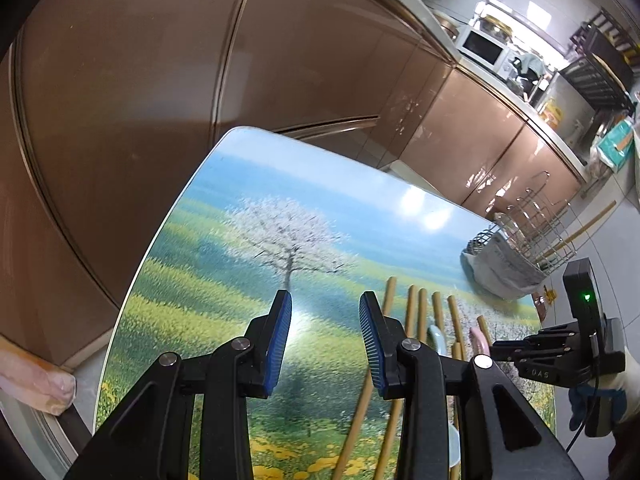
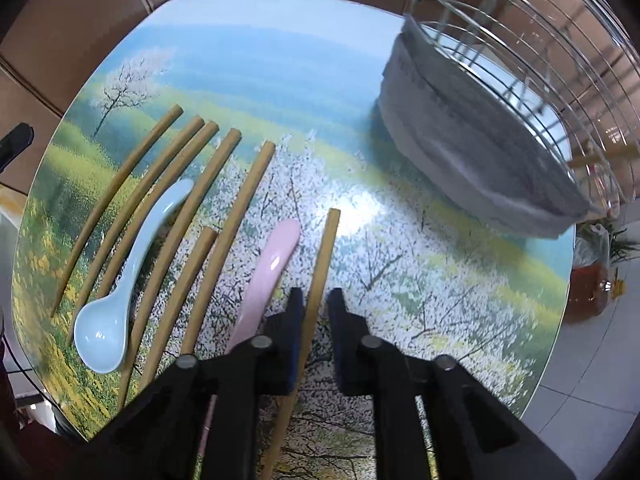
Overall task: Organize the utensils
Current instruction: 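Lower the right tool onto another chopstick and close on it, then carry the chopstick in the right tool into the wire holder and open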
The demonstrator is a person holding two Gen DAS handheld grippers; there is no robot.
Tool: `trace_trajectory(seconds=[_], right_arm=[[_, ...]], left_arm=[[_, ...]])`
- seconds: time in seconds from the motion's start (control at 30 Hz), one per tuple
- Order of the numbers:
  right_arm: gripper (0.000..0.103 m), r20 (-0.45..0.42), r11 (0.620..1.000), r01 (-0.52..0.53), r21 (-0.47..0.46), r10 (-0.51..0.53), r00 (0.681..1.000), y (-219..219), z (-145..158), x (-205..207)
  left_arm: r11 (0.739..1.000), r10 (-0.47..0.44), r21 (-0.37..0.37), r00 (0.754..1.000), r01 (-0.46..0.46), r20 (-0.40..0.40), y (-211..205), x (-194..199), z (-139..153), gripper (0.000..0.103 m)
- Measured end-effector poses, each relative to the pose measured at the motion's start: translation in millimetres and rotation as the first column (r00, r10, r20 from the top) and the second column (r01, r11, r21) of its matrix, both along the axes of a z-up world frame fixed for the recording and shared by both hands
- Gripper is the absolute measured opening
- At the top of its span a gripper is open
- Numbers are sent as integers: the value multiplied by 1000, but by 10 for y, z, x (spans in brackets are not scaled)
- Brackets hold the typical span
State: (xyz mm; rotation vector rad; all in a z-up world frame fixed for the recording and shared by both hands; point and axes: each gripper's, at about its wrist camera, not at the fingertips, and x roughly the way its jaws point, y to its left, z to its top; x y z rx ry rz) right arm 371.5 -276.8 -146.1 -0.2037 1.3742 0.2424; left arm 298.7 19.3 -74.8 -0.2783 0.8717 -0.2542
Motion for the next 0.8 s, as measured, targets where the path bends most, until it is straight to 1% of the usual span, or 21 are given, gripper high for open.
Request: trace_trajectory(seconds=[0.13,0.2,0.3,0.43,0.5,0.63,0.8], right_arm=[[6,5,1000,-1,-10,1,1000,57,19,24],[6,20,1000,16,8,-16,1000,18,28,-30],[6,62,999,27,47,-30,998,-86,141,-192],[6,153,993,51,103,-67,986,-232,398,-454],[6,203,989,67,130,-92,975,-326,558,-599],[6,299,978,97,186,-150,942,-538,885,-880],[6,408,963,110,246,-206,890,-774,1308,-1130]], left_arm=[[1000,19,-3,1000,-19,-15,91,-37,-37,35],[1000,27,0,1000,-27,-15,139,-68,-25,35],[999,37,4,999,-37,-10,191,-99,11,35],[999,41,3,999,-41,-3,221,-143,43,35],[999,40,4,999,-40,3,211,-184,79,35],[999,31,11,999,-31,24,160,-307,180,35],[999,29,20,998,-30,48,130,-460,307,35]])
